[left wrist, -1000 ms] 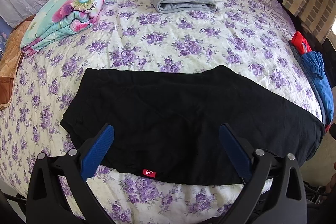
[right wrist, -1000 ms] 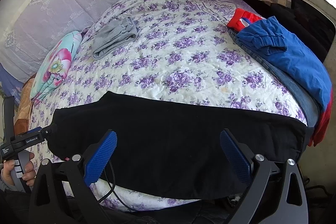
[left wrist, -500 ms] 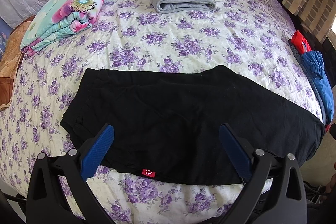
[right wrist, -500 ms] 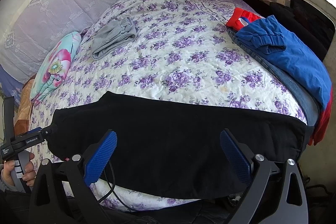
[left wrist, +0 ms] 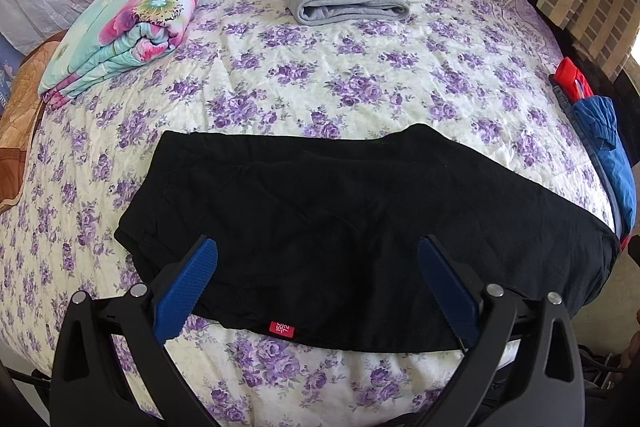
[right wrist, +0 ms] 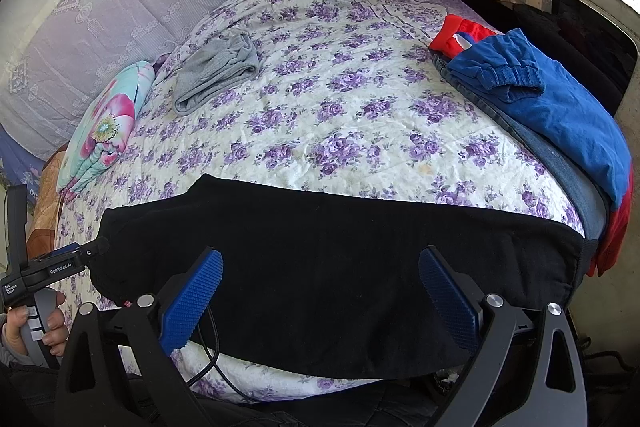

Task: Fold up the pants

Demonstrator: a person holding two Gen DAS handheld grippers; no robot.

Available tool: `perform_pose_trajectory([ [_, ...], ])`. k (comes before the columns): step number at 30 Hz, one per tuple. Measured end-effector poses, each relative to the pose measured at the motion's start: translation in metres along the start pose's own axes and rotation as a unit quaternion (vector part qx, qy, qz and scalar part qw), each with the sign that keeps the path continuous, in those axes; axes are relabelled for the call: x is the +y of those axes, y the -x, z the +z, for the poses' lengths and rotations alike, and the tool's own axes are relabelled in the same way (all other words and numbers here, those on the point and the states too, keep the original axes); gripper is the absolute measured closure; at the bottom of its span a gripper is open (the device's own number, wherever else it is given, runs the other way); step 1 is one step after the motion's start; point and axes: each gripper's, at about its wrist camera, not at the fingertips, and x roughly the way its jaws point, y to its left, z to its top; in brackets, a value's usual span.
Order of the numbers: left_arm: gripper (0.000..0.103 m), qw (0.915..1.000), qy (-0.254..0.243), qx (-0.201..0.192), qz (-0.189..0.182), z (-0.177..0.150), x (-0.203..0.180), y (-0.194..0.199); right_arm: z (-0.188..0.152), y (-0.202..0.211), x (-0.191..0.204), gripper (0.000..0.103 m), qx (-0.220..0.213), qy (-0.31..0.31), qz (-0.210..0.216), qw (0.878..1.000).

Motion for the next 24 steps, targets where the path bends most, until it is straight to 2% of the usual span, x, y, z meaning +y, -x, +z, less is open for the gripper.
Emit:
perform_pose_trajectory([
  [10,0.005,1.0,0.0,0.003,-0.001,-0.001,-0.006,0.001,-0.002,-0.001,-0.002,0.004,0.002,-0.002,0.001,1.0],
  [24,0.005,0.9998,0.01,0.015,0.0,0.0,0.005,-0.004,-0.004,-0.01,-0.002,0.004,0.019,0.003,0.009,1.0],
])
